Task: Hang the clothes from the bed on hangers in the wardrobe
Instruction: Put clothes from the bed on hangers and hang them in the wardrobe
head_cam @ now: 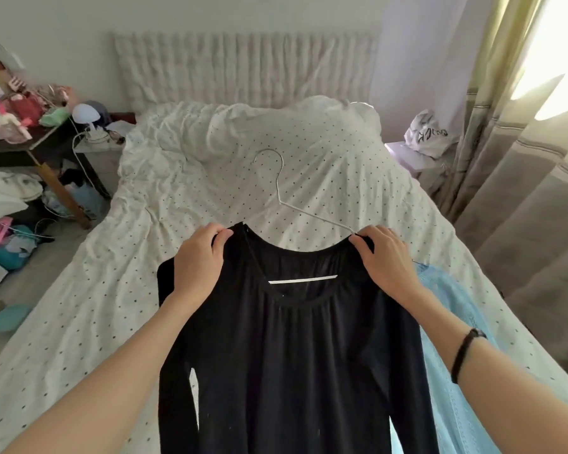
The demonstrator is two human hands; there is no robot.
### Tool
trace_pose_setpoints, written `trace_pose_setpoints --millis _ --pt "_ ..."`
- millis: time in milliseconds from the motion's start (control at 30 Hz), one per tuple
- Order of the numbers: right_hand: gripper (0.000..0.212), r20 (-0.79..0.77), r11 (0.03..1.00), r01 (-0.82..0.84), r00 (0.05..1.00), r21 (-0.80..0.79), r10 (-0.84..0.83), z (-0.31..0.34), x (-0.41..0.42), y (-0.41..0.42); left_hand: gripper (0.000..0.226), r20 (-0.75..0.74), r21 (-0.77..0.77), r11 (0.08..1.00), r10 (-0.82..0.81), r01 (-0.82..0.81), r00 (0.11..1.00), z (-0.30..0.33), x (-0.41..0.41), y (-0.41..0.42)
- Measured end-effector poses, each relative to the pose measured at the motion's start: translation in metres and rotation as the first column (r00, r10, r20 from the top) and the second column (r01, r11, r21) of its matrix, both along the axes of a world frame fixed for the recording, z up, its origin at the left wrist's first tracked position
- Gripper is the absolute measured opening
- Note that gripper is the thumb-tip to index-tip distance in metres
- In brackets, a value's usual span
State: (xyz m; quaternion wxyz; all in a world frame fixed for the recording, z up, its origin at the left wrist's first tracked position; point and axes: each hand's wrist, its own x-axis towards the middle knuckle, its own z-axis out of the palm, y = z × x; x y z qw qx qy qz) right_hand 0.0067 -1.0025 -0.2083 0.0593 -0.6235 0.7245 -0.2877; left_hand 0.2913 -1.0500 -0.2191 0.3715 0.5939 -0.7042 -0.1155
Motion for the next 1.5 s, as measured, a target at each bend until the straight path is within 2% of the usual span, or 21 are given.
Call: trace_pose_setpoints --millis 100,200,333,500,600,733,867,933,1033,1100,1233,1300,1400,1500 --pt "0.026 -0.001 1.0 0.02 1.0 0.017 -0.02 -0.023 -0.01 -0.056 0.026 0.021 -0.022 1.0 -0.001 0.001 1.0 -0.026 -0.014 -0.06" --pt "0.026 0.011 0.998 0.029 0.999 0.047 -0.03 -0.068 -0.022 -0.105 0.027 0.129 -0.022 1.0 -0.013 0.016 0.991 -0.067 -0.027 -0.111" --pt "0.027 0.021 0.984 0.042 0.999 0.176 -0.046 -0.158 -0.034 -0.151 0.027 0.22 0.069 0.998 -0.019 0.004 0.975 -0.146 -0.04 -0.153" --pt "0.031 -0.113 0.937 0.074 0.993 0.341 -0.038 -0.262 -0.04 -0.178 0.025 0.368 0.194 0.98 -0.041 -0.034 0.929 -0.245 -0.046 -0.175" --pt "0.031 -0.129 0.921 0.087 0.991 0.38 -0.041 -0.304 -0.046 -0.186 0.027 0.363 0.291 0.955 -0.052 -0.061 0.93 -0.282 -0.054 -0.184" --pt "0.031 -0.123 0.91 0.085 0.992 0.406 -0.037 -0.333 -0.051 -0.195 0.027 0.349 0.325 0.941 -0.028 -0.093 0.937 -0.31 -0.063 -0.195" --pt "0.031 -0.106 0.907 0.078 0.994 0.415 -0.037 -0.339 -0.048 -0.194 0.031 0.367 0.513 0.852 -0.111 -0.101 0.924 -0.321 -0.068 -0.197" --pt "0.035 -0.12 0.913 0.051 0.993 0.405 -0.002 -0.334 -0.046 -0.189 0.039 0.458 0.575 0.814 -0.231 -0.088 0.858 -0.319 -0.067 -0.193" --pt "0.042 -0.138 0.926 -0.013 0.988 0.377 0.07 -0.318 -0.045 -0.174 0.051 0.562 0.532 0.846 -0.335 -0.021 0.756 -0.299 -0.069 -0.177" --pt "0.046 -0.138 0.941 -0.049 0.985 0.334 0.1 -0.299 -0.044 -0.162 0.054 0.577 0.458 0.886 -0.359 0.073 0.734 -0.276 -0.076 -0.162" --pt "0.053 -0.19 0.964 -0.046 0.977 0.262 0.099 -0.245 -0.04 -0.123 0.052 0.518 0.283 0.923 -0.376 0.26 0.768 -0.22 -0.092 -0.128" --pt "0.054 -0.207 0.974 0.003 0.977 0.228 0.045 -0.219 -0.037 -0.087 0.051 0.454 0.234 0.931 -0.359 0.28 0.816 -0.195 -0.096 -0.097" --pt "0.06 -0.22 0.966 0.087 0.975 0.245 -0.032 -0.187 -0.026 -0.013 0.062 0.322 0.332 0.904 -0.377 0.27 0.868 -0.173 -0.093 -0.025" --pt "0.062 -0.196 0.937 0.169 0.974 0.307 -0.112 -0.171 -0.012 0.071 0.062 0.31 0.398 0.861 -0.45 0.315 0.838 -0.166 -0.083 0.046"
